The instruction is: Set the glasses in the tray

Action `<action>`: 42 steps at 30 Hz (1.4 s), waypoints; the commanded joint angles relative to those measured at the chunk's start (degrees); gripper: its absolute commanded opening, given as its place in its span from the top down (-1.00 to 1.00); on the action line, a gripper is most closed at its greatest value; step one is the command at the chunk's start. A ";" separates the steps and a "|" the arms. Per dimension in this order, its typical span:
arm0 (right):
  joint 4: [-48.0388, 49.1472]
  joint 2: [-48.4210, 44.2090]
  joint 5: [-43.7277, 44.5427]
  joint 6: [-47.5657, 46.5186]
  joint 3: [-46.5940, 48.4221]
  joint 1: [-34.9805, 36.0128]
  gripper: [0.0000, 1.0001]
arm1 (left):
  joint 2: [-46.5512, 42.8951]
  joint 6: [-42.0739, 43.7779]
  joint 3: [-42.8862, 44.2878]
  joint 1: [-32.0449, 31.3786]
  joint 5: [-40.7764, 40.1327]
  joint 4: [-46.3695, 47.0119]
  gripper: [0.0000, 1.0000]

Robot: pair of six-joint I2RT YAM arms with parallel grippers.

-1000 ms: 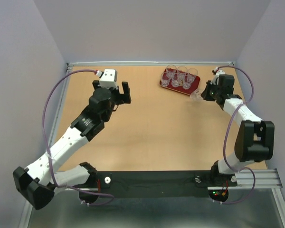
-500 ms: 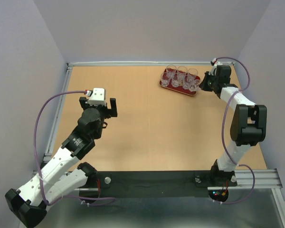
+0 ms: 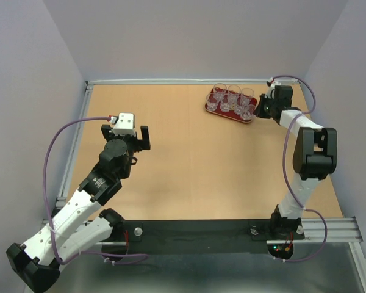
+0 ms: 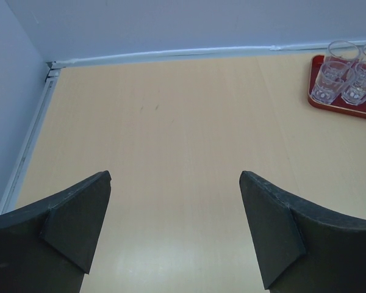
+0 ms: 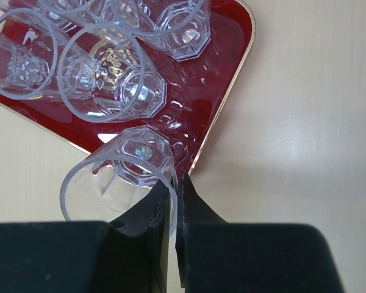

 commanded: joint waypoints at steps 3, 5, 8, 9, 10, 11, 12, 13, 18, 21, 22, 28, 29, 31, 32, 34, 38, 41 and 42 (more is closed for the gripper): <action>2.58 2.21 0.66 -1.28 4.95 -0.36 0.99 | -0.37 0.74 0.12 0.34 -0.14 2.70 -0.97; 2.67 2.82 0.83 -1.63 5.31 -0.36 0.98 | -0.45 0.74 0.12 0.43 -0.13 2.70 -0.97; 2.58 3.44 1.18 -2.07 5.75 -0.36 0.84 | -0.37 0.74 0.03 0.52 0.13 2.70 -0.97; 2.58 3.70 1.27 -2.16 5.92 -0.36 0.81 | -0.28 0.74 0.11 0.52 0.22 2.70 -0.97; 2.58 3.79 1.36 -2.33 6.01 -0.36 0.80 | -0.28 0.74 0.20 0.52 0.22 2.70 -0.97; 2.40 3.79 1.36 -2.42 6.19 -0.36 0.74 | -0.28 0.74 0.12 0.61 0.30 2.70 -0.97; 2.40 3.96 1.19 -2.42 6.27 -0.27 0.68 | -0.28 0.74 0.12 0.61 0.39 2.70 -0.97; 2.40 3.97 0.92 -2.42 6.36 -0.36 0.55 | -0.28 0.74 0.12 0.52 0.39 2.70 -0.97; 2.23 4.06 0.39 -2.60 6.54 -0.36 0.32 | -0.37 0.74 0.12 0.61 0.48 2.70 -0.97; 1.88 3.44 -0.39 -2.60 6.71 -0.36 0.19 | -0.45 0.74 0.03 0.69 0.39 2.70 -0.97; 1.88 2.92 -0.40 -2.69 6.71 -0.36 0.19 | -0.54 0.74 0.03 0.69 0.39 2.70 -0.97; 1.70 -2.35 0.74 -3.56 6.63 -0.36 -0.03 | -1.07 0.65 0.11 0.69 0.22 2.78 -0.97; 1.70 -3.14 0.75 -3.83 6.45 -0.36 -0.10 | -1.16 0.65 0.03 0.61 0.22 2.79 -0.97; 1.61 -5.43 0.57 -3.83 5.93 -0.36 -0.19 | -1.24 0.65 0.03 0.61 0.22 2.79 -0.97; 1.61 -6.22 0.40 -3.83 5.14 -0.36 -0.21 | -1.25 0.57 0.11 0.61 0.13 2.79 -0.97; 1.61 -9.02 0.05 -3.92 4.17 -0.36 -0.22 | -1.60 0.57 -0.06 0.69 -0.05 2.79 -0.97; 1.52 -14.47 -0.92 -4.53 0.57 -0.36 -0.32 | -2.12 0.39 -0.15 0.78 -0.40 2.96 -0.97; 1.52 -19.65 -0.75 -4.62 -3.30 -0.36 -0.43 | -2.48 0.30 -0.32 0.69 -0.66 3.05 -0.97; 1.52 -21.24 -0.57 -6.27 -4.44 -0.36 -0.44 | -2.48 0.13 -0.24 0.78 -0.75 3.05 -0.97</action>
